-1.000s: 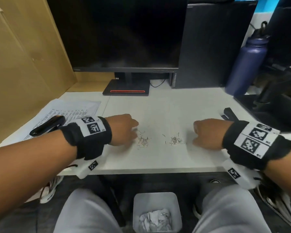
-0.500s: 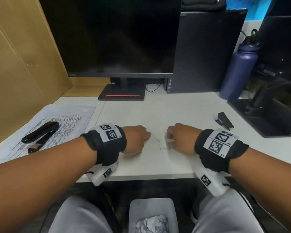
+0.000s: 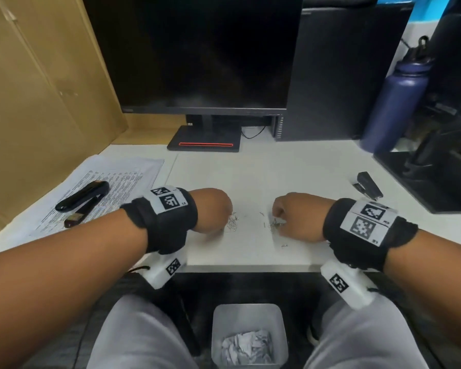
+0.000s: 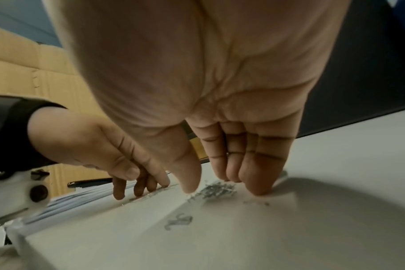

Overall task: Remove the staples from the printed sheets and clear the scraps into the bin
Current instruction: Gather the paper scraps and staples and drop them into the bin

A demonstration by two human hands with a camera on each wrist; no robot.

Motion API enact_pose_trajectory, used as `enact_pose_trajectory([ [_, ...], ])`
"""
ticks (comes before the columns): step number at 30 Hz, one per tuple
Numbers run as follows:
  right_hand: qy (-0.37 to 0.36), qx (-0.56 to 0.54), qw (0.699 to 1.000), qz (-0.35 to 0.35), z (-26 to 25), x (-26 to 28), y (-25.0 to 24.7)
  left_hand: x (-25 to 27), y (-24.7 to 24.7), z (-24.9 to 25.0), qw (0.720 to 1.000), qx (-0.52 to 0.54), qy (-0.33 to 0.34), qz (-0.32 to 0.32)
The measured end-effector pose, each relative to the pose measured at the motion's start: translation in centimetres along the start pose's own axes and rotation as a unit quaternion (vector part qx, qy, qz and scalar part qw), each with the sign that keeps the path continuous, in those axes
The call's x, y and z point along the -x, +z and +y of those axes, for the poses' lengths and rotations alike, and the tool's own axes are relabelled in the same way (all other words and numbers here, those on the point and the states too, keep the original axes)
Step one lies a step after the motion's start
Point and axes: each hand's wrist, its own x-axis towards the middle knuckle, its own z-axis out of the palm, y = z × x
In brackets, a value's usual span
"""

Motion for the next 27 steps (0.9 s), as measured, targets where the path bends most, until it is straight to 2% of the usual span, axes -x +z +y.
enact_pose_trajectory([
  [8,-0.072,-0.012,0.997,-0.023,0.0,0.4,0.3,1.0,1.2,0.2,0.997,0.005,0.067,0.047],
  [11,-0.055,-0.021,0.998,-0.010,0.7,0.5,-0.2,0.8,0.6,-0.4,0.997,0.028,0.055,0.052],
  [13,-0.045,-0.024,0.998,-0.030,0.9,0.6,-0.3,0.7,0.2,-0.6,0.998,0.027,0.041,0.045],
  [15,-0.061,-0.022,0.997,-0.036,0.5,0.8,0.1,0.8,0.3,-0.4,0.998,0.014,0.047,0.026],
  [21,-0.130,0.010,0.991,0.044,-0.4,0.2,1.5,1.1,1.0,0.0,0.986,-0.081,0.146,0.008],
  [24,-0.136,0.050,0.988,0.060,-0.6,-0.2,1.7,0.9,1.2,0.1,0.978,-0.094,0.183,0.039],
  [27,-0.147,0.088,0.983,0.068,-1.1,-0.2,1.7,0.6,1.8,0.5,0.978,-0.088,0.174,0.076],
])
